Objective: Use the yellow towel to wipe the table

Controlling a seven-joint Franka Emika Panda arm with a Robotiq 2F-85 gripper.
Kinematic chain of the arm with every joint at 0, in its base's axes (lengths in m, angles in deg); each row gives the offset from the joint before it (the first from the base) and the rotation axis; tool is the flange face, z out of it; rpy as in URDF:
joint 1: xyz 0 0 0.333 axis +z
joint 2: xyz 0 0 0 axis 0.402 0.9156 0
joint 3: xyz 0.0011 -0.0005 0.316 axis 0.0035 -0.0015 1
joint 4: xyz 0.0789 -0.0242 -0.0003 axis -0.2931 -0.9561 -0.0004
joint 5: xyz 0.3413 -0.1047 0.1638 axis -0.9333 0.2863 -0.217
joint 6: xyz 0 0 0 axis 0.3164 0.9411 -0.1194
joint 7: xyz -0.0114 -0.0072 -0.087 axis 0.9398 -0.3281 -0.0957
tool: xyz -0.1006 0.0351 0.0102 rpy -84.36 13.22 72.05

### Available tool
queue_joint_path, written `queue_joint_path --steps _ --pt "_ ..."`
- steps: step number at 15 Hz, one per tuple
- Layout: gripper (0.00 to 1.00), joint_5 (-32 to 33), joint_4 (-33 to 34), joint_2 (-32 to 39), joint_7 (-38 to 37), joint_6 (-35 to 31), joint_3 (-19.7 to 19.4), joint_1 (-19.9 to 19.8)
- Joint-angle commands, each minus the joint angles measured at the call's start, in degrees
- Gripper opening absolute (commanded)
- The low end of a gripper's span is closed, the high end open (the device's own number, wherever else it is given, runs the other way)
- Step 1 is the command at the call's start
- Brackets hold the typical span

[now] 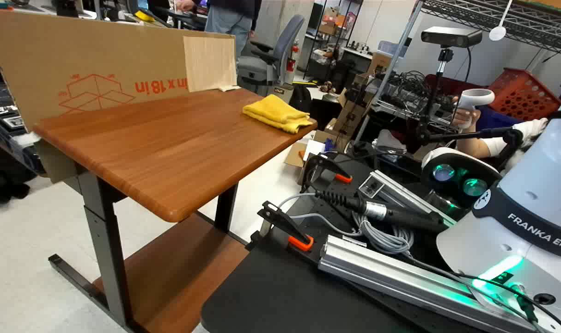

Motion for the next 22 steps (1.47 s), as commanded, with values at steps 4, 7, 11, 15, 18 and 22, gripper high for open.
queue_joint_path --steps 4,7,11,15,18,22 --pt "1.0 0.4 0.2 0.0 -0.3 0.2 -1.1 1.3" --pt "1.0 0.4 0.2 0.0 -0.3 0.2 -1.1 1.3" --pt "1.0 -0.6 2.2 1.2 -0.3 0.8 -1.1 1.6" --pt "1.0 -7.7 15.0 10.7 1.9 1.1 -5.4 0.5" --pt "1.0 -17.6 21.5 18.7 5.0 0.0 -10.1 0.0" --pt "1.0 -26.9 31.7 32.8 5.2 5.2 -13.3 -2.2"
